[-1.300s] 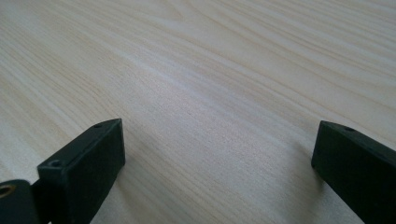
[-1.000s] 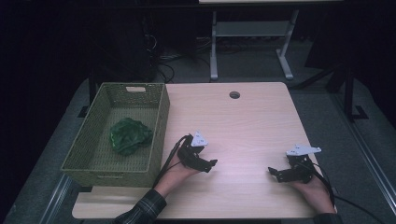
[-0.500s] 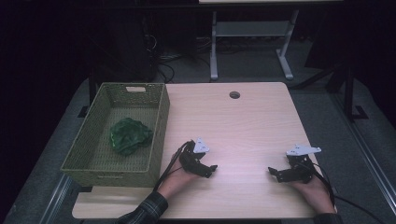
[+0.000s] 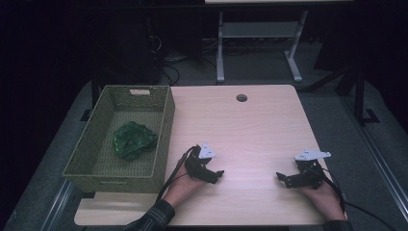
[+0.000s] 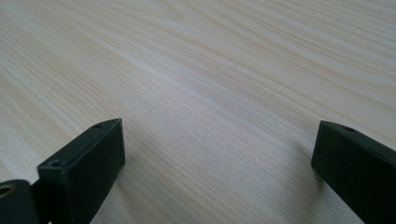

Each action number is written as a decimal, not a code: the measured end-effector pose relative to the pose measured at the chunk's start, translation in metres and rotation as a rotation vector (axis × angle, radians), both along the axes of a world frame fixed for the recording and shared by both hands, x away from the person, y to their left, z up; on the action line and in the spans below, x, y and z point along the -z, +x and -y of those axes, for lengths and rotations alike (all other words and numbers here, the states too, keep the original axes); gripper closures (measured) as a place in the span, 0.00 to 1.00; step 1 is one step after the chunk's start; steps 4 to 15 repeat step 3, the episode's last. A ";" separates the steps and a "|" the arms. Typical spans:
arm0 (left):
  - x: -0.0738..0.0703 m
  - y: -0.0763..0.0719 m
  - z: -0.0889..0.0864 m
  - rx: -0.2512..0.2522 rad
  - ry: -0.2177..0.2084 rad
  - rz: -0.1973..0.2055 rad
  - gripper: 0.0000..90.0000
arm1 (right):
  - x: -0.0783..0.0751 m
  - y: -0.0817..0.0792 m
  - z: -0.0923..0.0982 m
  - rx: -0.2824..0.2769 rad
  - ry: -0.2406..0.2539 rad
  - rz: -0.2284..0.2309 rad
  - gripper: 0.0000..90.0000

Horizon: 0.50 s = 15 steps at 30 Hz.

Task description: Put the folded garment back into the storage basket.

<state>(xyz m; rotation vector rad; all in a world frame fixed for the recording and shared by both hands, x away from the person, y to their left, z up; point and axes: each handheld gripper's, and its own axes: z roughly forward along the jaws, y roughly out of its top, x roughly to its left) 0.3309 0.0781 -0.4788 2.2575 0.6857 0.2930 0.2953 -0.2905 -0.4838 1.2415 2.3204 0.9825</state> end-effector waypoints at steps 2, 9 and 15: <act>0.000 0.000 0.000 0.000 0.000 0.000 0.14 | 0.000 0.000 0.000 0.000 0.000 0.000 0.03; 0.000 0.000 0.000 0.000 0.000 0.000 0.14 | 0.000 0.000 0.000 0.000 0.000 0.000 0.03; 0.000 0.000 0.000 0.000 0.000 0.000 0.14 | 0.000 0.000 0.000 0.000 0.000 0.000 0.03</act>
